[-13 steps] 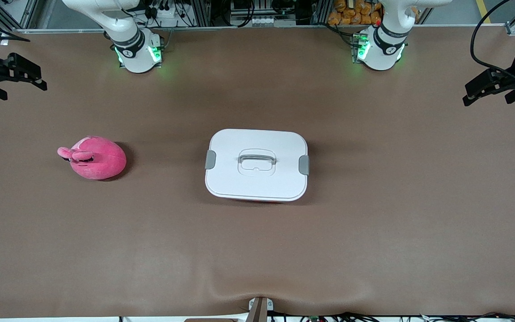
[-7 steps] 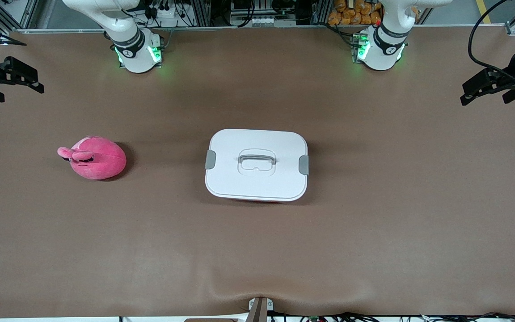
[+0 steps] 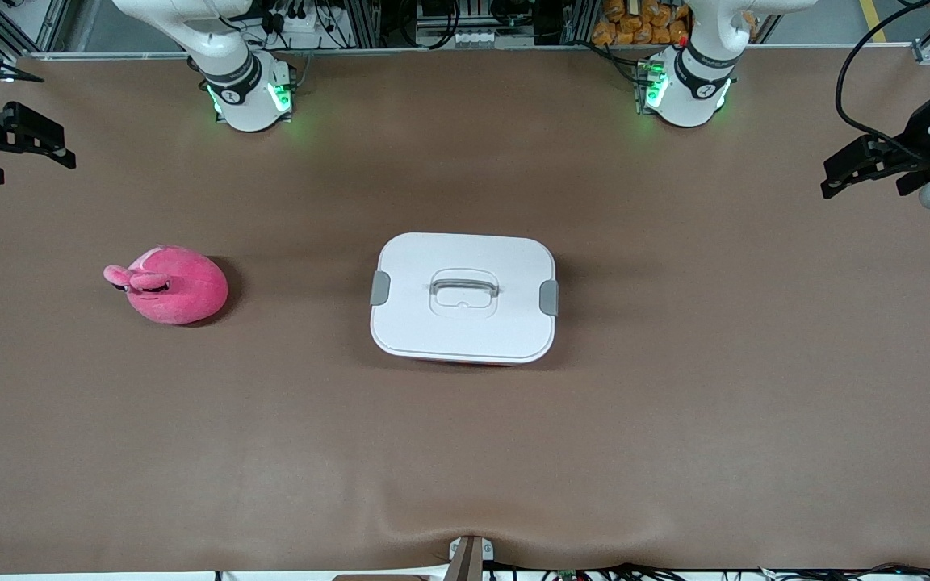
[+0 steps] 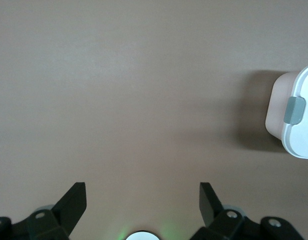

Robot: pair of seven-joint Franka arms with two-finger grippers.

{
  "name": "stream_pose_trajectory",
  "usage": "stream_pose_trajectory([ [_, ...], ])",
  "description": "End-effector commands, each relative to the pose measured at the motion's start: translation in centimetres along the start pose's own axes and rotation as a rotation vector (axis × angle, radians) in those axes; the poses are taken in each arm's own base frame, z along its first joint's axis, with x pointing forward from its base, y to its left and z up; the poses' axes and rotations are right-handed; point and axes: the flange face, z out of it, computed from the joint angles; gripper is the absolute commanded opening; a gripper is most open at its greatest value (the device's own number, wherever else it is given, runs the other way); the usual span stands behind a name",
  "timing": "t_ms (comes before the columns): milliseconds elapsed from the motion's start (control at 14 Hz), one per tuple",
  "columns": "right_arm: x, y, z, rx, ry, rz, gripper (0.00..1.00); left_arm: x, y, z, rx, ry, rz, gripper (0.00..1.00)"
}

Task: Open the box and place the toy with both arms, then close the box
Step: 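Start moving the left gripper out from its rest pose toward the box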

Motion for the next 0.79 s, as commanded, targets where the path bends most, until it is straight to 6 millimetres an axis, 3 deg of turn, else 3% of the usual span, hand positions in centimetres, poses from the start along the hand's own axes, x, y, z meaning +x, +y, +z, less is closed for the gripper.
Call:
stream_pose_trajectory([
  [0,0.2,0.2,-0.5,-0.001,0.007,0.021,1.0,0.3,-0.1,-0.4,-0.007,-0.005,-0.007,1.0],
  [215,0.2,0.3,-0.5,-0.001,0.007,0.022,1.0,0.4,-0.2,-0.2,-0.012,-0.007,-0.007,1.0],
  [501,0.1,0.4,-0.5,-0.002,0.006,0.021,1.0,1.5,0.9,2.1,-0.01,-0.049,0.001,1.0],
  [715,0.1,0.7,-0.5,-0.001,0.005,0.027,1.0,2.0,1.4,2.6,-0.025,-0.05,0.004,1.0],
])
